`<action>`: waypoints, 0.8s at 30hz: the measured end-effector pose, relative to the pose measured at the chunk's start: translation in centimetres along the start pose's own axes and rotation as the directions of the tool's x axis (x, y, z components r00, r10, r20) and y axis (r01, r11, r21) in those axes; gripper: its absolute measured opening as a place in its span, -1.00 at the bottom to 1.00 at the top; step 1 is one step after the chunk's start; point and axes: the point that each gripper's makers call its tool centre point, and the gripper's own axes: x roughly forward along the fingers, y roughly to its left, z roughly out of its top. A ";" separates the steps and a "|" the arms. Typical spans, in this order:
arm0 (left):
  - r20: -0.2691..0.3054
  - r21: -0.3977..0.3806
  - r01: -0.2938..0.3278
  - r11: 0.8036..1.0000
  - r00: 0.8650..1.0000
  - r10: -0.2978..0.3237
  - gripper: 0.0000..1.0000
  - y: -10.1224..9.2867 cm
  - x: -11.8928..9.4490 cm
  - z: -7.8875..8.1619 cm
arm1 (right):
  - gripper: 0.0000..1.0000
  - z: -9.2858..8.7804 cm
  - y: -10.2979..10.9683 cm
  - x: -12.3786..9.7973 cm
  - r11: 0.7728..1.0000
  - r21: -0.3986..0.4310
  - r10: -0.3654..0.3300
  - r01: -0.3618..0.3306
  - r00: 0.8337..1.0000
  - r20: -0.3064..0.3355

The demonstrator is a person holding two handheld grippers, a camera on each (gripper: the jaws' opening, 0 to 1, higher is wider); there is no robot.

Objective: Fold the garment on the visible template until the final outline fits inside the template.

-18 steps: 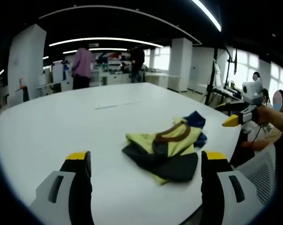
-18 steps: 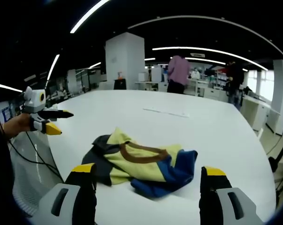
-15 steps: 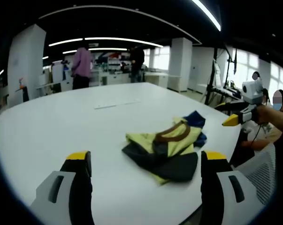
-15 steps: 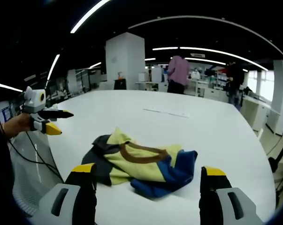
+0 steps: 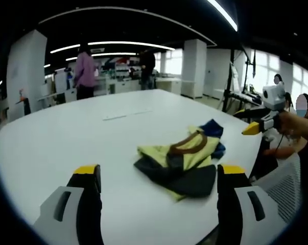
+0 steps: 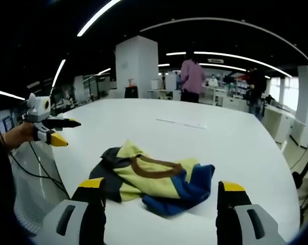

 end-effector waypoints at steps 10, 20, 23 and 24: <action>0.004 -0.003 0.019 1.000 1.000 -0.019 0.69 -0.1 0.2 0.0 | 0.57 0.1 -0.2 0.1 1.000 0.013 0.008 -0.009 1.000 0.018; -0.012 0.002 0.064 0.998 0.998 -0.064 0.52 -0.8 1.1 -0.1 | 0.38 0.0 -1.1 0.5 1.000 0.006 0.004 -0.004 1.000 0.009; -0.015 0.007 0.075 0.997 0.997 -0.075 0.46 -1.0 1.3 -0.1 | 0.35 -0.1 -1.2 0.6 1.000 0.006 0.005 -0.005 1.000 0.002; -0.016 0.007 0.077 0.997 0.997 -0.076 0.43 -1.0 1.4 -0.2 | 0.33 -0.1 -1.2 0.7 1.000 0.005 0.006 -0.006 1.000 0.000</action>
